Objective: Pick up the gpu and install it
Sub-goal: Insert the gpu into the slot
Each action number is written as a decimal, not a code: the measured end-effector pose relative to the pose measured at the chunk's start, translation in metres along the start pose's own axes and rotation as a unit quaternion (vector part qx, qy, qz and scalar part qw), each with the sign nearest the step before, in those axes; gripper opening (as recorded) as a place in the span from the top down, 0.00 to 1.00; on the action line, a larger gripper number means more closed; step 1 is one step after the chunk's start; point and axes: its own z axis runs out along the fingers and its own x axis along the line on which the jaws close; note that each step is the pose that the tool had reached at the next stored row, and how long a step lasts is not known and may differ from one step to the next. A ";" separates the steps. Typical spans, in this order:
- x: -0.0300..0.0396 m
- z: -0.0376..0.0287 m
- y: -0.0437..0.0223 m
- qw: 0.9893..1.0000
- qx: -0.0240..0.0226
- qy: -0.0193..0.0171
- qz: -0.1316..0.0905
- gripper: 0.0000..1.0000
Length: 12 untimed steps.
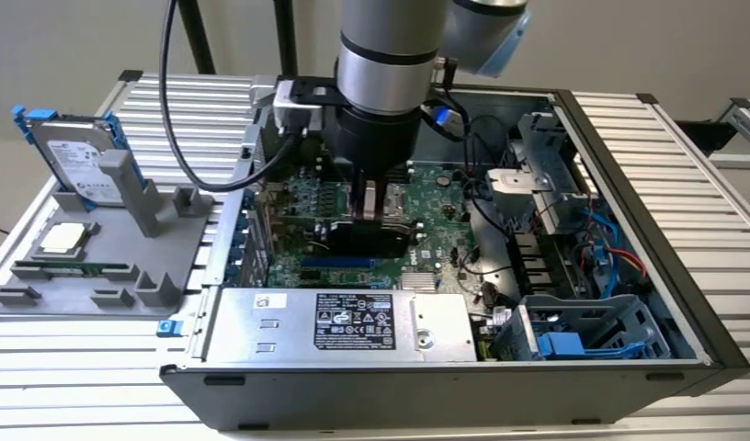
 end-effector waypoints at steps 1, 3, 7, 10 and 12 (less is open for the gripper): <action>0.0000 0.0012 0.0005 1.000 0.000 0.000 0.000 1.00; 0.0000 0.0045 0.0020 1.000 0.000 0.000 0.000 1.00; 0.0001 0.0097 0.0061 1.000 0.000 0.000 0.000 1.00; 0.0002 0.0115 0.0082 1.000 0.000 0.000 0.000 1.00; 0.0000 0.0123 0.0090 1.000 -0.001 0.000 0.000 1.00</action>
